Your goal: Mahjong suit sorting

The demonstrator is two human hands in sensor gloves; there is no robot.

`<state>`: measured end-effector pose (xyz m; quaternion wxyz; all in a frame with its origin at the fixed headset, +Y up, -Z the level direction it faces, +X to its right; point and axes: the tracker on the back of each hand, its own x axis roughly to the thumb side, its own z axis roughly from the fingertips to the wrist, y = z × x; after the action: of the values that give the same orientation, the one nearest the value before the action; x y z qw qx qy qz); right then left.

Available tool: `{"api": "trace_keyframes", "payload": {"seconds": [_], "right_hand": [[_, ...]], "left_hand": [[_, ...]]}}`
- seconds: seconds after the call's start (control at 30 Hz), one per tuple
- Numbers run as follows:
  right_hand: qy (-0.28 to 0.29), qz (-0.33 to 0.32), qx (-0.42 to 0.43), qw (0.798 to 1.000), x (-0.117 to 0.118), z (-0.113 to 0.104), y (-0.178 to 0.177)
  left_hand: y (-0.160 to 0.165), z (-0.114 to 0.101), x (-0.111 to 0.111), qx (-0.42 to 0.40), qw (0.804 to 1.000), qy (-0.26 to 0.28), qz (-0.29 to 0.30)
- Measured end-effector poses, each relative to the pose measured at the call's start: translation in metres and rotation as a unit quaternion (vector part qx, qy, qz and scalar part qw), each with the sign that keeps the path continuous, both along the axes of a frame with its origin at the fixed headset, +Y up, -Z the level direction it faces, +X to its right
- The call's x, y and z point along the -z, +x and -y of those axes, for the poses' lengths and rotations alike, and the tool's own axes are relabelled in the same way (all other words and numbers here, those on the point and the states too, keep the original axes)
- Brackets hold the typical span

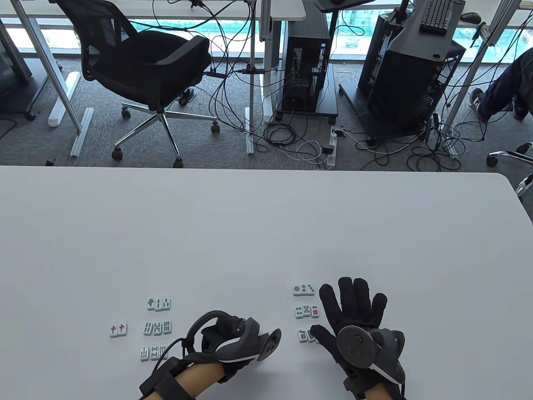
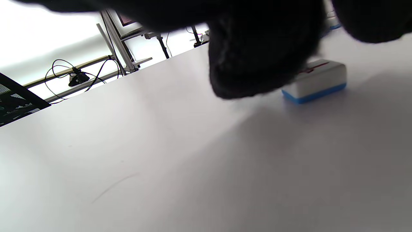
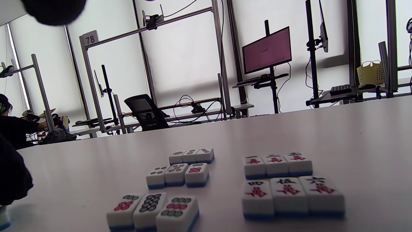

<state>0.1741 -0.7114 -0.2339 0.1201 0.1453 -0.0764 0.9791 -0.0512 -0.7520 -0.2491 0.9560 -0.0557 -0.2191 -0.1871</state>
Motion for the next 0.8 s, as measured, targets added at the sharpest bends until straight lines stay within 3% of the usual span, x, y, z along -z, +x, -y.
{"api": "trace_keyframes", "payload": {"seconds": [0.27,0.57,0.67,0.8], "right_hand": [[-0.002,-0.001,-0.001,1.0,0.0,0.001,0.0],[-0.006,-0.005,-0.003,1.0,0.001,0.001,-0.001],[-0.006,-0.007,-0.004,1.0,0.0,0.001,-0.002],[-0.004,-0.002,0.0,1.0,0.001,0.001,0.0]], "left_hand": [[0.003,0.008,0.002,0.001,0.999,-0.039,-0.011],[-0.011,0.01,0.009,-0.082,0.994,-0.064,0.025],[-0.025,0.0,0.008,-0.096,0.994,-0.041,0.039],[-0.073,-0.03,0.008,-0.08,0.996,0.008,0.033]]}}
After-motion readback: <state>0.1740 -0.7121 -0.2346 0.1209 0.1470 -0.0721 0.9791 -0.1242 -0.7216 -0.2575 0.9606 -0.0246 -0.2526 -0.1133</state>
